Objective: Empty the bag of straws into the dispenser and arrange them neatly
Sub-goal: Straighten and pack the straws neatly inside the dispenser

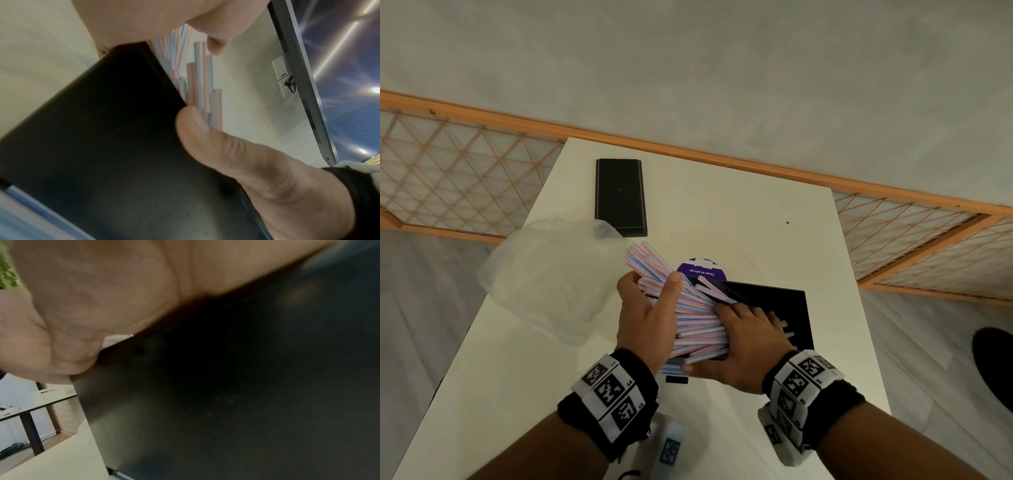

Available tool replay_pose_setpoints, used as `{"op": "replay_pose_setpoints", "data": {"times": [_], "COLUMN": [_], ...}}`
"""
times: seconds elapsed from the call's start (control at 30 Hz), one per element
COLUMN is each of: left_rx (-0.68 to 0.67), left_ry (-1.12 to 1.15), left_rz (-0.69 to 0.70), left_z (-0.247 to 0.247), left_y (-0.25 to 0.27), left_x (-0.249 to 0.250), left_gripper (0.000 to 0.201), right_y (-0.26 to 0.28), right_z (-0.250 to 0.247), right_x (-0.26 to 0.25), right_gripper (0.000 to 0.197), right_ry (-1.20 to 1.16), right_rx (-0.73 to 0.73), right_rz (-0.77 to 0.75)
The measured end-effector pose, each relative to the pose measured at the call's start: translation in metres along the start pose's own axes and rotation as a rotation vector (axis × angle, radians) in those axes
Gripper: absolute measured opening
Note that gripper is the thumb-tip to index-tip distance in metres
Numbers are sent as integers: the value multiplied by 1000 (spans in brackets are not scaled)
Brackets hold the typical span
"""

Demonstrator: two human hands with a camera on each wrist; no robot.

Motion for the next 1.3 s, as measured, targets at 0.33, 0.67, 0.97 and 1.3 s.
{"op": "replay_pose_setpoints", "data": {"times": [0.33,0.67,0.97,1.3], "left_rx": [119,-358,-284,-420], "left_ry": [-266,-327,-223,-704], "left_rz": [370,-145,-376,-96], "left_z": [-40,40,60,79], "left_y": [-5,9,-1,-13], "left_x": [68,49,25,30], "left_gripper": [54,30,41,14], "right_y": [-4,3,10,14], "right_z": [-22,-13,-10,-5], "right_x": [-7,8,3,2], "right_gripper": [111,124,122,118], "right_ry": [-127,79,79,83], "right_rx": [-275,-293,-205,-228], "right_rz": [-71,-68,-145,-211]}}
Point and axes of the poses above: each hand's wrist, its own y-axis away from the middle knuckle, its own z-axis out of the palm, x = y × z, the point moved 8 cm from there along -y, towards the middle knuckle, and after that the axes turned 8 degrees about z, right-handed, at the moved point
